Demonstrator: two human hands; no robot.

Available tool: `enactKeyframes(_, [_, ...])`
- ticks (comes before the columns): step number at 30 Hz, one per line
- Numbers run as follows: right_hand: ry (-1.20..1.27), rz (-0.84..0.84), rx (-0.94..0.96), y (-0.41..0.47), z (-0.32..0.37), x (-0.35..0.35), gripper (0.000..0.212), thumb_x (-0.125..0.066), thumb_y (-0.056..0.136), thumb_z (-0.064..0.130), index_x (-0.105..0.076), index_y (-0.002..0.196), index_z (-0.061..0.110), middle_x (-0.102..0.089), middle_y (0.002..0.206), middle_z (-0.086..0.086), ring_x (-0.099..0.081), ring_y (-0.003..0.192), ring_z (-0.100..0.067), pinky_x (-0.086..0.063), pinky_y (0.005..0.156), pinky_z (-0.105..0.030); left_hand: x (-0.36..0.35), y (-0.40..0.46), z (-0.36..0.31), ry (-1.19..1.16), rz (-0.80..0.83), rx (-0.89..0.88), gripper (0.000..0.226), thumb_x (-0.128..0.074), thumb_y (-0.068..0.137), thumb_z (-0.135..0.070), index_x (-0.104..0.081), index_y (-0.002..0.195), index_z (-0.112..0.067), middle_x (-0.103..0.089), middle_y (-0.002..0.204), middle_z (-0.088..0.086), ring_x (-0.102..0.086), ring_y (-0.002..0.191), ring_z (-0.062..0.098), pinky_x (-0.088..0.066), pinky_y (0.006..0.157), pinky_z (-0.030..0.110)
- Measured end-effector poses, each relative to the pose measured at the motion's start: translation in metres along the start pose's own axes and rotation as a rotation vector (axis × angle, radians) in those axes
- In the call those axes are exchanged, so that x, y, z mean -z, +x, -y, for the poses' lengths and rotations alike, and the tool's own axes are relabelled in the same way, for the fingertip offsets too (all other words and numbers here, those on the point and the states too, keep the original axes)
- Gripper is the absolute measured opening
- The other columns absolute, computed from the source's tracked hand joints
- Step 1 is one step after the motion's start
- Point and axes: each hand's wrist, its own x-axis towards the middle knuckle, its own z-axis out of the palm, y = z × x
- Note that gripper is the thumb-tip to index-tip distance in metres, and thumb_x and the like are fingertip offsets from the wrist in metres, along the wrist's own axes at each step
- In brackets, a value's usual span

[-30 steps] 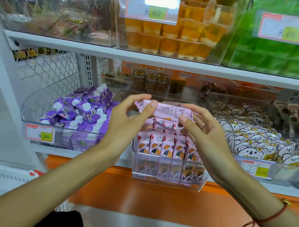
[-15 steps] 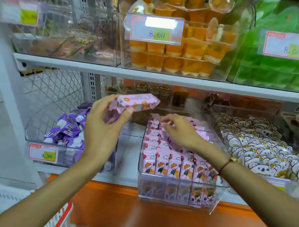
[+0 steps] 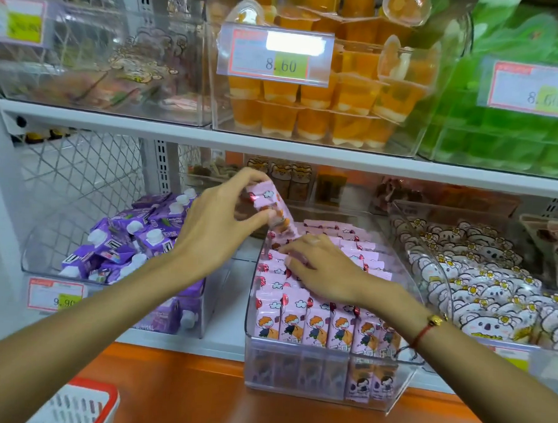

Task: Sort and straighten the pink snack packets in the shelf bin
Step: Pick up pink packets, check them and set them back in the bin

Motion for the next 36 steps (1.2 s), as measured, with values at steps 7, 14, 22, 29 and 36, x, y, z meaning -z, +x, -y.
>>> enactKeyframes(7, [0.073, -0.010, 0.014, -0.007, -0.001, -0.003, 0.041, -0.037, 0.102, 0.034, -0.044, 0.140, 0.021, -0.047, 0.138, -0.005, -0.032, 0.130, -0.022, -0.031, 0.104, -0.035, -0.022, 0.037, 0.005, 0.601, 0.374, -0.028, 0.038, -0.070, 0.081, -0.043, -0.057, 0.117, -0.038, -0.068, 0.110, -0.007, -0.063, 0.102, 0.024, -0.048, 0.077, 0.032])
enactKeyframes(14, [0.152, -0.130, 0.010, 0.002, -0.005, 0.001, 0.029, -0.047, 0.099, 0.027, -0.063, 0.122, 0.020, -0.062, 0.117, -0.003, -0.054, 0.106, -0.017, -0.045, 0.089, -0.032, -0.026, 0.025, 0.005, 0.516, 0.334, 0.128, 0.030, -0.067, 0.084, -0.034, -0.063, 0.114, -0.036, -0.067, 0.111, -0.010, -0.062, 0.104, 0.017, -0.049, 0.078, 0.031])
enactKeyframes(22, [-0.030, -0.145, 0.017, 0.043, -0.005, 0.000, 0.019, -0.058, 0.092, 0.027, -0.070, 0.105, 0.019, -0.068, 0.109, -0.001, -0.059, 0.092, -0.016, -0.052, 0.076, -0.034, -0.006, -0.073, -0.009, 0.130, 0.144, 0.288, 0.028, -0.066, 0.084, -0.041, -0.058, 0.110, -0.043, -0.064, 0.093, -0.024, -0.061, 0.088, -0.007, -0.049, 0.077, 0.025])
enactKeyframes(29, [-0.036, 0.118, -0.021, 0.048, 0.006, 0.014, 0.020, -0.053, 0.095, 0.027, -0.070, 0.094, 0.017, -0.067, 0.110, 0.000, -0.059, 0.097, -0.018, -0.048, 0.077, -0.030, -0.005, -0.084, -0.007, -0.041, 0.163, 0.331, 0.032, -0.063, 0.089, -0.034, -0.057, 0.117, -0.046, -0.066, 0.107, -0.023, -0.063, 0.088, -0.007, -0.052, 0.082, 0.028])
enactKeyframes(36, [-0.239, -0.001, -0.032, 0.033, 0.009, 0.012, 0.024, -0.064, 0.089, 0.036, -0.068, 0.107, 0.021, -0.056, 0.129, -0.005, -0.042, 0.123, -0.028, -0.037, 0.095, -0.038, -0.007, -0.086, -0.004, -0.083, 0.174, 0.319, 0.031, -0.062, 0.090, -0.034, -0.056, 0.118, -0.046, -0.066, 0.107, -0.025, -0.059, 0.079, -0.016, -0.044, 0.060, 0.013])
